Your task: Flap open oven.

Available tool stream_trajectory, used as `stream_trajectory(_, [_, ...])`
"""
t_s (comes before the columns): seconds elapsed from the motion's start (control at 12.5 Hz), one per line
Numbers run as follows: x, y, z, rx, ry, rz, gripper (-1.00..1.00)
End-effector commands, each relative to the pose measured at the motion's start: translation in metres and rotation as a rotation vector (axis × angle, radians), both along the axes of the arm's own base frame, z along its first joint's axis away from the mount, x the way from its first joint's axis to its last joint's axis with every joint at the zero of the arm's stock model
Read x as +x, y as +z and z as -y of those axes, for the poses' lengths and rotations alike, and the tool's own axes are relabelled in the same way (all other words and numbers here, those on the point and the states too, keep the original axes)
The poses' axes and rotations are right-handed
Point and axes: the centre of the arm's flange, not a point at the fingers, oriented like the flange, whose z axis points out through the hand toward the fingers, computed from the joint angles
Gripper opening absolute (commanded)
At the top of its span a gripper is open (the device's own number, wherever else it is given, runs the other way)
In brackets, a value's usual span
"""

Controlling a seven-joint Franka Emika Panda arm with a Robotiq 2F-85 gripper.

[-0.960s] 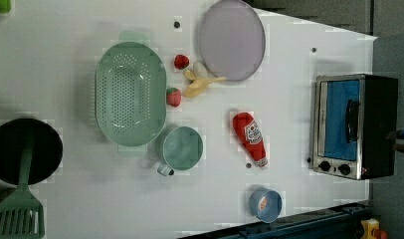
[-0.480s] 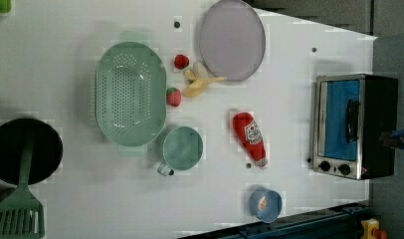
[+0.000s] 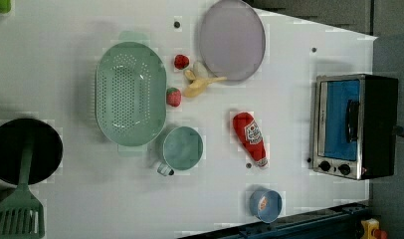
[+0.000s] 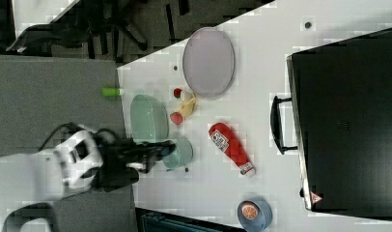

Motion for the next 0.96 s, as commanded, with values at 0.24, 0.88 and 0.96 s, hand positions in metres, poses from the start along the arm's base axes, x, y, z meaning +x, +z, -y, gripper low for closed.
stream_trajectory(0.24, [0.007, -0.045, 0.075, -0.065, 0.111, -0.017, -0.65])
stream_trajectory(0.88, [0.016, -0.153, 0.126, -0.138, 0.281, -0.008, -0.65])
stream_trajectory(0.96, [0.017, -0.166, 0.129, -0.145, 0.278, -0.012, -0.65])
